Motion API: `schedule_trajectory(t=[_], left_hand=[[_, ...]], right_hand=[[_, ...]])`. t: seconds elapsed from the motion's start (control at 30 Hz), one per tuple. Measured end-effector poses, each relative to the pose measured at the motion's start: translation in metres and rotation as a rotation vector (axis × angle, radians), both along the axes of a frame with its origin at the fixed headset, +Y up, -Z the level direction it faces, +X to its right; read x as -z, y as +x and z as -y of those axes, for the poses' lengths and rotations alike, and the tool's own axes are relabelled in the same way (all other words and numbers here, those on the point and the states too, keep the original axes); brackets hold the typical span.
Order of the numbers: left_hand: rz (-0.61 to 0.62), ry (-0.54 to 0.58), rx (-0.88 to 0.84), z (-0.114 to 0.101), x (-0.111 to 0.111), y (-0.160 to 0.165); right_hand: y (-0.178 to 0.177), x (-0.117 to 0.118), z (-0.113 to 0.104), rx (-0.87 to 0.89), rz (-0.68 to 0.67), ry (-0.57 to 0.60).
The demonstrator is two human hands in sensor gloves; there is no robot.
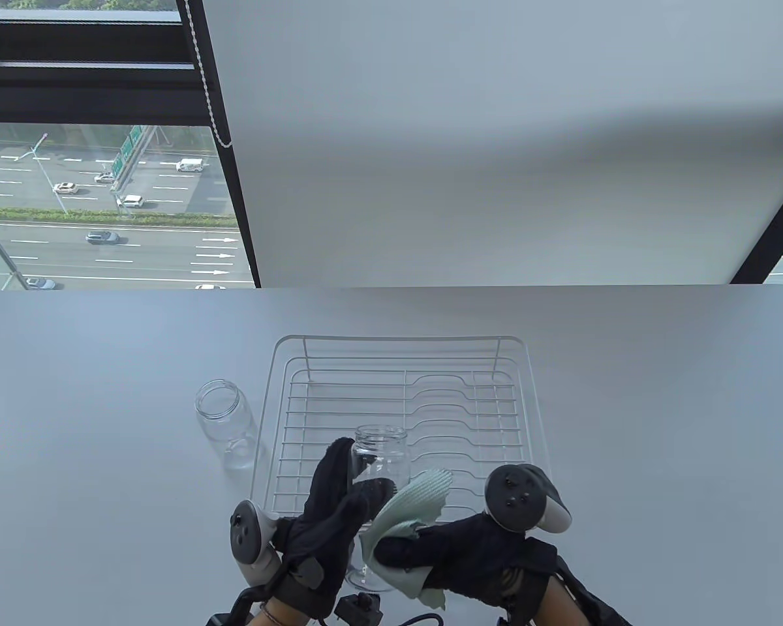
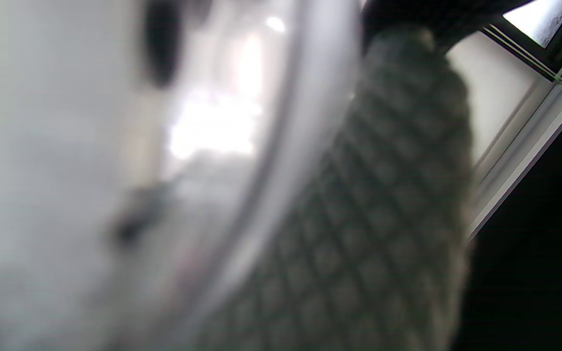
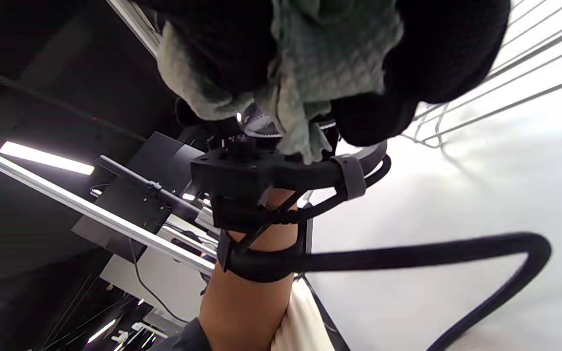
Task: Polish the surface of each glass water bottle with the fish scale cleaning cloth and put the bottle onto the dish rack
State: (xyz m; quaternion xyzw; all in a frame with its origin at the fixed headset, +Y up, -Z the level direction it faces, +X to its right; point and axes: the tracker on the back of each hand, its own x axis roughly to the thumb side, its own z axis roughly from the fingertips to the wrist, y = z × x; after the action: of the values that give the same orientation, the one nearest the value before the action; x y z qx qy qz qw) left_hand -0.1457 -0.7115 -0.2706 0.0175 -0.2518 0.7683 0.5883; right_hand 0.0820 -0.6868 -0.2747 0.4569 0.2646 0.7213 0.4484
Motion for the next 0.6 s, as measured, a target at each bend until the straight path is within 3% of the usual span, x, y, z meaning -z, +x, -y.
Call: schedule_trajectory(t=[0.07,0.17,0.23,0.4,0.43,0.5,0.6], left_hand=[[-0.007,-0.007,-0.003,0.002,0.000,-0.001],[0.017,-0.018,-0.010,0.001,-0.001,0.002],[0.035,-0.022,-0.020,0.000,-0.003,0.006],[-0.012,-0.011,-0.064,0.001,-0.002,0.002],[-0.009,-0.011,-0.063,0.001,-0.002,0.002],[0.014,-0.025,-0.035,0.004,-0.002,0.002],[0.030,-0.021,-0.010,0.002,-0.001,0.004]], right_hand=[[0.003,0.002,-0.004,0.023,0.065,0.061],[0.019,0.003,-0.010,0.202,0.353,0.181],[0.026,0.002,-0.009,0.300,0.524,0.186],[0.009,0.002,-0.003,0.048,0.056,0.013],[0.004,0.001,-0.001,0.024,0.024,-0.012],[0.004,0.002,-0.002,0.038,0.030,-0.002],[0.016,0.004,-0.008,0.127,0.235,0.133]])
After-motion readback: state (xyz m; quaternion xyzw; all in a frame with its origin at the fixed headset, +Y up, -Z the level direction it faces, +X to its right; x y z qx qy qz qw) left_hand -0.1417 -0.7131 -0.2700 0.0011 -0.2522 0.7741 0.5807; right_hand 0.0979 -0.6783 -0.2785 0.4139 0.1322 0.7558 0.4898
